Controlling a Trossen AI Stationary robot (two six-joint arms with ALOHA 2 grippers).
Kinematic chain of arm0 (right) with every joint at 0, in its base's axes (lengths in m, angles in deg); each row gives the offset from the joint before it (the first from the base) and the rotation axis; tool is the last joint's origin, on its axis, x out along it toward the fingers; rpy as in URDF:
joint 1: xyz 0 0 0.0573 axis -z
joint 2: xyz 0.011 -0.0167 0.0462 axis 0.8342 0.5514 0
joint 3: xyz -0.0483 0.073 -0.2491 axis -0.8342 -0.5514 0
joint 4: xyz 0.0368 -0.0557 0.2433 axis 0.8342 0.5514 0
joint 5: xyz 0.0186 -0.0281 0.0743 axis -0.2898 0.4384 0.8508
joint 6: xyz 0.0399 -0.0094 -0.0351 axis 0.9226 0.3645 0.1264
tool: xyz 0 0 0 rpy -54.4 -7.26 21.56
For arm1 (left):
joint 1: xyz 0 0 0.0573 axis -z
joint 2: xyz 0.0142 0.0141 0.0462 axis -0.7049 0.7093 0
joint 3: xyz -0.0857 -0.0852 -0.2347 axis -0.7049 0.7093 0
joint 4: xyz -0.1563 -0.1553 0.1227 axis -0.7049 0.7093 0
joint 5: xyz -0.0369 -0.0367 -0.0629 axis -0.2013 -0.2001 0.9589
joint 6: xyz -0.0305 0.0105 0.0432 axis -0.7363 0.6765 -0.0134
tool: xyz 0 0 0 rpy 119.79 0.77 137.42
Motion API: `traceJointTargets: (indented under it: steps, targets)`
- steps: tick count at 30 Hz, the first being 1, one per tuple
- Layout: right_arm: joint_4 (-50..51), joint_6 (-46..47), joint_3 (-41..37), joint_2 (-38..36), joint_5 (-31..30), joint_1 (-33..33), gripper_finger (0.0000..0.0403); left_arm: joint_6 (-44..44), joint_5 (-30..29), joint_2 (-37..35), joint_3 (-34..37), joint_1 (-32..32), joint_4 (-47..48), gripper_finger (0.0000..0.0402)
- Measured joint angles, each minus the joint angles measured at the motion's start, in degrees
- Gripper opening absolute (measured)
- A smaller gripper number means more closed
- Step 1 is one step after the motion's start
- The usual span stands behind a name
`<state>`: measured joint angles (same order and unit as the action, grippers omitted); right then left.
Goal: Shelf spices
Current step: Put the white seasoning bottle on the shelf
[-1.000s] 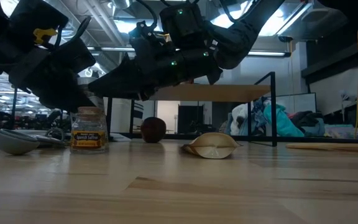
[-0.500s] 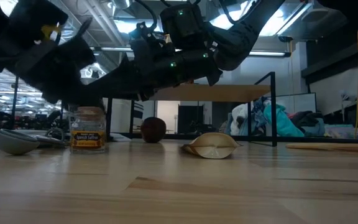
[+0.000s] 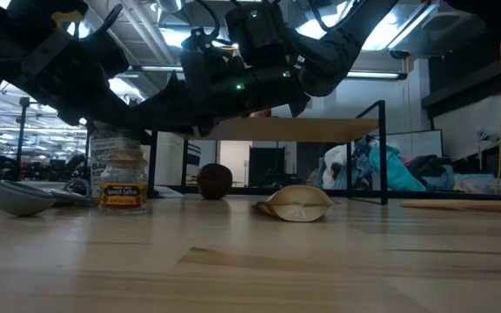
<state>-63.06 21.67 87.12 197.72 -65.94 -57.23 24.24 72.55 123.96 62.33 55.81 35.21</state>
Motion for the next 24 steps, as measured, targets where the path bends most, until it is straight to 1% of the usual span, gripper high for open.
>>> traceJointTargets:
  steps: [4, 12, 17, 24]
  targets:
    - [-0.1, -0.1, 0.0, -0.1, -1.8, -0.1, 0.0189, 0.2, -0.3, -1.2, 0.0, 0.0, 0.5, 0.0235]
    - [-0.2, -0.1, 0.0, -0.1, -1.7, -0.1, 0.0189, -0.2, -0.5, -1.2, 0.0, 0.7, -0.2, 0.0235]
    - [-2.1, -0.1, -0.1, 0.0, -1.8, -0.1, 0.0189, -0.1, -0.4, -1.2, 0.0, 1.1, -1.0, 0.0235]
    - [-3.6, -0.2, -0.2, 0.0, -1.8, 0.0, 0.0188, 2.3, -0.4, -3.0, 0.0, 0.9, -1.3, 0.0235]
